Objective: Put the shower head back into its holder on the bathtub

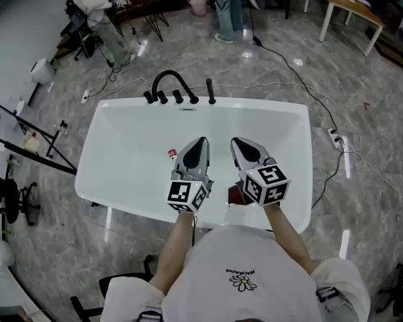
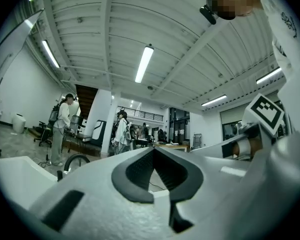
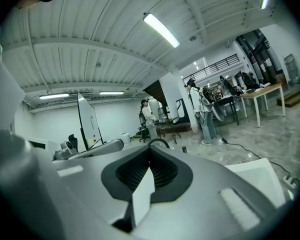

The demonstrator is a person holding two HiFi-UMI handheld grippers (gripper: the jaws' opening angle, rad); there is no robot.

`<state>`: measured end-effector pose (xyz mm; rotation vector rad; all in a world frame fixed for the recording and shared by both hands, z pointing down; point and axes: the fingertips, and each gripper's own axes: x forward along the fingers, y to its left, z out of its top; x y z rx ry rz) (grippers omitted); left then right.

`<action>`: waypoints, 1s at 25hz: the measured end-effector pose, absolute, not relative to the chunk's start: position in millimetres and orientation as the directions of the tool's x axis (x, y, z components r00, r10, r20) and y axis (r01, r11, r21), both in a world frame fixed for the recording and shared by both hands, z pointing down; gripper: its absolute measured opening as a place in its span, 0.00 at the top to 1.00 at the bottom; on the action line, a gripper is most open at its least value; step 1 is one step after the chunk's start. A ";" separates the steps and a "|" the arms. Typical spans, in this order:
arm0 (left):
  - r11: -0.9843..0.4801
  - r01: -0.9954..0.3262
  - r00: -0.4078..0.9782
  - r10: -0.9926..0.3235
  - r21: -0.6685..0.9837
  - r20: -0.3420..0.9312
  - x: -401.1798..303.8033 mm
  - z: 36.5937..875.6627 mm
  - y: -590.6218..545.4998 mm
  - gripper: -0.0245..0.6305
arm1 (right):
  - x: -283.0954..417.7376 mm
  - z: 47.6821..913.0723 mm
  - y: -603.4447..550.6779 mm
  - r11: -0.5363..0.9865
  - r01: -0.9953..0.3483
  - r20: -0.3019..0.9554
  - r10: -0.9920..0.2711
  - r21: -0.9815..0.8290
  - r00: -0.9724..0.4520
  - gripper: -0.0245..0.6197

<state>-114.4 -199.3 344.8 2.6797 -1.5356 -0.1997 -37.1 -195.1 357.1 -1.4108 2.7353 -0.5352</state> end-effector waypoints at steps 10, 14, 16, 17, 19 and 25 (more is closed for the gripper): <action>-0.449 -0.886 0.441 -0.893 0.116 -0.088 -128.4 343.4 -196.1 0.96 | -45.7 338.0 -192.8 0.573 -0.779 0.095 -0.787 -0.254 -0.610 0.95; -0.441 -0.890 0.435 -0.897 0.111 -0.077 -134.4 350.3 -194.5 0.96 | -47.7 342.4 -190.8 0.577 -0.777 0.091 -0.785 -0.254 -0.613 0.96; -0.438 -0.892 0.433 -0.899 0.108 -0.069 -136.3 354.0 -194.6 0.96 | -48.4 346.5 -191.1 0.576 -0.777 0.096 -0.784 -0.254 -0.613 0.96; -0.438 -0.892 0.433 -0.899 0.109 -0.064 -136.9 355.6 -194.1 0.96 | -48.4 348.2 -191.0 0.573 -0.779 0.100 -0.786 -0.256 -0.611 0.96; -0.440 -0.891 0.437 -0.898 0.111 -0.049 -136.3 359.2 -193.3 0.96 | -46.7 350.9 -191.6 0.561 -0.786 0.108 -0.792 -0.260 -0.601 0.96; -0.455 -0.885 0.454 -0.890 0.099 -0.028 -135.9 370.4 -194.2 0.96 | -45.4 357.5 -195.3 0.550 -0.791 0.121 -0.795 -0.266 -0.594 0.95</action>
